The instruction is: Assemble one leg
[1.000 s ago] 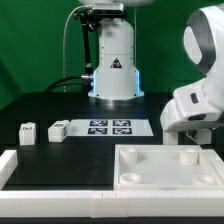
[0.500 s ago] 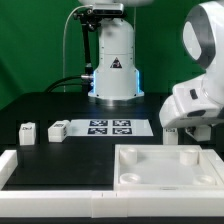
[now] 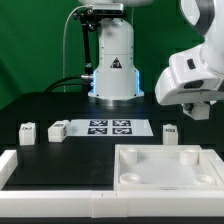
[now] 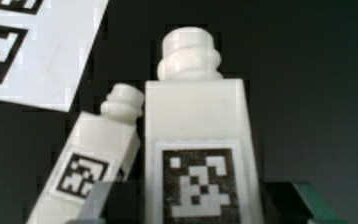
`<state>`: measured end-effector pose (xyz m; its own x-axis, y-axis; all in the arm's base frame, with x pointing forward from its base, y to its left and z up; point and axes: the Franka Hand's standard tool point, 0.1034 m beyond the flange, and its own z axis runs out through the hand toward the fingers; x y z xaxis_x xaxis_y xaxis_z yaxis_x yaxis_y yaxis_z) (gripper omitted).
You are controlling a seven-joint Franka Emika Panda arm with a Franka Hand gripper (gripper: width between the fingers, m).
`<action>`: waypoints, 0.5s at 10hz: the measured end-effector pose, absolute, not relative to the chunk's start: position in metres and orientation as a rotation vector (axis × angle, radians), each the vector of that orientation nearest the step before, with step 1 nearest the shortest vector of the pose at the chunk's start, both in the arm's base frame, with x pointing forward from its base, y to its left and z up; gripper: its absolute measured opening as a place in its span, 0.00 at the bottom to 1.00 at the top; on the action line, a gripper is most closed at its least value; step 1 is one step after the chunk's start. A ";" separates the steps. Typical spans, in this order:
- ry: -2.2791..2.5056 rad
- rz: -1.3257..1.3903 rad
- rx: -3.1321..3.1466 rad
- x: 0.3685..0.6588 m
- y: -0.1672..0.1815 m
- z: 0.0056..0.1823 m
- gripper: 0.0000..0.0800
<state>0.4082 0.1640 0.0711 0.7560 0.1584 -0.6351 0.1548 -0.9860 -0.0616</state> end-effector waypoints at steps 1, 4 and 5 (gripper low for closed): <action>-0.262 1.068 -2.938 0.407 0.164 0.071 0.36; -0.268 0.735 -3.016 0.421 0.161 0.073 0.36; -0.253 0.659 -3.030 0.433 0.150 0.085 0.36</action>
Offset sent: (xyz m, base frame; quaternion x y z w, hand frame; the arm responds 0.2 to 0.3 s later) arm 0.0000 0.0000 0.0000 0.0000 0.2667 0.0000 0.9638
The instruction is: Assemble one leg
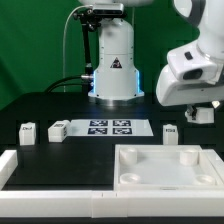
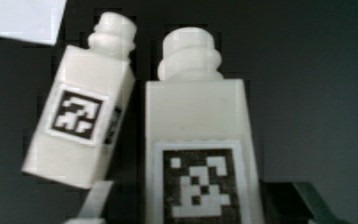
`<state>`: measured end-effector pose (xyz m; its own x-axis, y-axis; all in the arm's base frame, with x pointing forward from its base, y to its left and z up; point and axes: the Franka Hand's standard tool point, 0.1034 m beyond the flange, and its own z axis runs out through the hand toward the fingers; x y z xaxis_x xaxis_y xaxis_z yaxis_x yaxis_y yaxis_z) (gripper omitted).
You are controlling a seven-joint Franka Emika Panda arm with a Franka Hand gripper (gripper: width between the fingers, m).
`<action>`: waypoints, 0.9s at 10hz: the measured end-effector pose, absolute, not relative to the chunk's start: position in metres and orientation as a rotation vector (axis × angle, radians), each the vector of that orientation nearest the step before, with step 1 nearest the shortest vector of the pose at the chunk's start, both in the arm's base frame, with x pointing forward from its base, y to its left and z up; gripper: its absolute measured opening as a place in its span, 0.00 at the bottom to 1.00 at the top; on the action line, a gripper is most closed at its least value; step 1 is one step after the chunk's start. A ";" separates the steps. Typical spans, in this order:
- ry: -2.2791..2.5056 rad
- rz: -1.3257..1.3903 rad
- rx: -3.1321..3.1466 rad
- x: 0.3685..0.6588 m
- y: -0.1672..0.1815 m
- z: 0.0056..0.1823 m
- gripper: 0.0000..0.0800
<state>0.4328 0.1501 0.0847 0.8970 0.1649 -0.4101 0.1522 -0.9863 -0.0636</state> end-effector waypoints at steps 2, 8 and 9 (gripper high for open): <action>-0.211 0.320 -3.067 0.457 0.141 0.094 0.36; -0.215 -0.579 -2.957 0.476 0.138 0.100 0.36; -0.223 -0.620 -2.944 0.475 0.138 0.097 0.36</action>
Offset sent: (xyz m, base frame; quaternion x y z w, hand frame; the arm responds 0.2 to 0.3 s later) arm 0.0331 -0.0240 0.0111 -0.0008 0.2728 -0.0222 0.9618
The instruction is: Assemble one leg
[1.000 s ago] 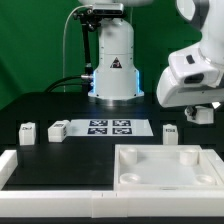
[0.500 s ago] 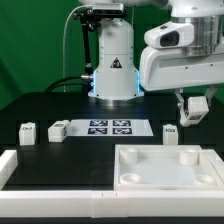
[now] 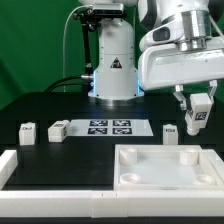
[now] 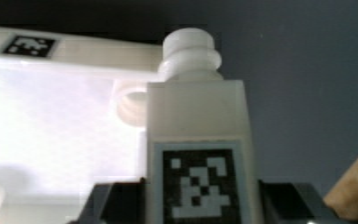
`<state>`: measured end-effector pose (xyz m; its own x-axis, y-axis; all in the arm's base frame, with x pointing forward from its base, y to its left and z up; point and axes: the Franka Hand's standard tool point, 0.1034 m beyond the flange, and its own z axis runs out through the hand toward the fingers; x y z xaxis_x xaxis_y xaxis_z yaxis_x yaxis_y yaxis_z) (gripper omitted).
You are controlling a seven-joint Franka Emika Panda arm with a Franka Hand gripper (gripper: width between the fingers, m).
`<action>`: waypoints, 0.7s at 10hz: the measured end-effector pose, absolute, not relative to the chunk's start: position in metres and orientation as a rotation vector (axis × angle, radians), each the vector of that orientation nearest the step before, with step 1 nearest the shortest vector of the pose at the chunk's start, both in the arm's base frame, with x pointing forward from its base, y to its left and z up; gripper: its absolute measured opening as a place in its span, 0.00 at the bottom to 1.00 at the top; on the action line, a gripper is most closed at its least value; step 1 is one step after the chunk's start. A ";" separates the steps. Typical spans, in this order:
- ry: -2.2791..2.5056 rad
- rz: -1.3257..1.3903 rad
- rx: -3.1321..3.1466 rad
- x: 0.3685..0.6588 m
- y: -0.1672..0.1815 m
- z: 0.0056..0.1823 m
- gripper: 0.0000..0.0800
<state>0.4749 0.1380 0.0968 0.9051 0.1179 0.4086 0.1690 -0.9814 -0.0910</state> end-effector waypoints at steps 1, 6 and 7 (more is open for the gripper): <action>-0.293 -0.594 -2.961 0.485 0.132 0.095 0.36; -0.325 -0.680 -2.941 0.537 0.127 0.099 0.36; -0.322 -0.728 -2.929 0.537 0.126 0.098 0.36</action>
Offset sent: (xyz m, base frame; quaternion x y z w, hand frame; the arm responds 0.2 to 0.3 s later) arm 0.0519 -0.0109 -0.0014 -0.0145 0.0147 -0.0194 0.9996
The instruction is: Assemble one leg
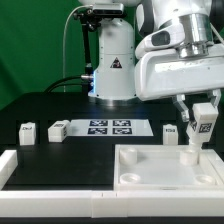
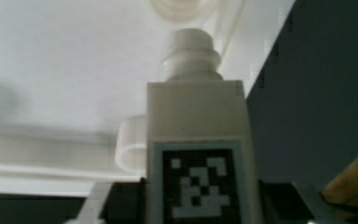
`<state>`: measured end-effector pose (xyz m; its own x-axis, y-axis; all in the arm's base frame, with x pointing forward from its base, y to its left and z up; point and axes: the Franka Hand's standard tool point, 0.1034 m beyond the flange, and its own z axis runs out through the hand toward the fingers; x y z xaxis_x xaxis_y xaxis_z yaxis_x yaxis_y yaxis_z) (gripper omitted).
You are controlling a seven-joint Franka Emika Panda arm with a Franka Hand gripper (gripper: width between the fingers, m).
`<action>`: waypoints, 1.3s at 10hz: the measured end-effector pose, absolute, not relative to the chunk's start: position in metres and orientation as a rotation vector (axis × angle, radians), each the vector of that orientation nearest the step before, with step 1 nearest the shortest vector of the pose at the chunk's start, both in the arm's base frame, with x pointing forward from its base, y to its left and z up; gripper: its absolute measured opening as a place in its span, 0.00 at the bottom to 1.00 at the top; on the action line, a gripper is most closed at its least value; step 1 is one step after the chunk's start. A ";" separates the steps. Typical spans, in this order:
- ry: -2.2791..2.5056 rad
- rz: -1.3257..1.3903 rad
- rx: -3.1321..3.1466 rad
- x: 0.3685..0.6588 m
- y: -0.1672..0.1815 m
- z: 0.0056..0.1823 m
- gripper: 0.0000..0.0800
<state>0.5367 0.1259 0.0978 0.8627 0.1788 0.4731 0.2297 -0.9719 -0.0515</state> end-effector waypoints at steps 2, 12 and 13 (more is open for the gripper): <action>-0.321 -0.759 -2.921 0.538 0.126 0.098 0.36; -0.342 -0.825 -2.885 0.593 0.145 0.116 0.36; -0.339 -0.824 -2.886 0.590 0.143 0.113 0.36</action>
Offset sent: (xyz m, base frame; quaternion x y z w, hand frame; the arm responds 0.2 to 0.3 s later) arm 0.0040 0.0043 0.0208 -0.0134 0.2535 -0.0211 0.9670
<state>0.5900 0.1433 0.1133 0.8265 0.1808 0.5331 0.2465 -0.9676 -0.0541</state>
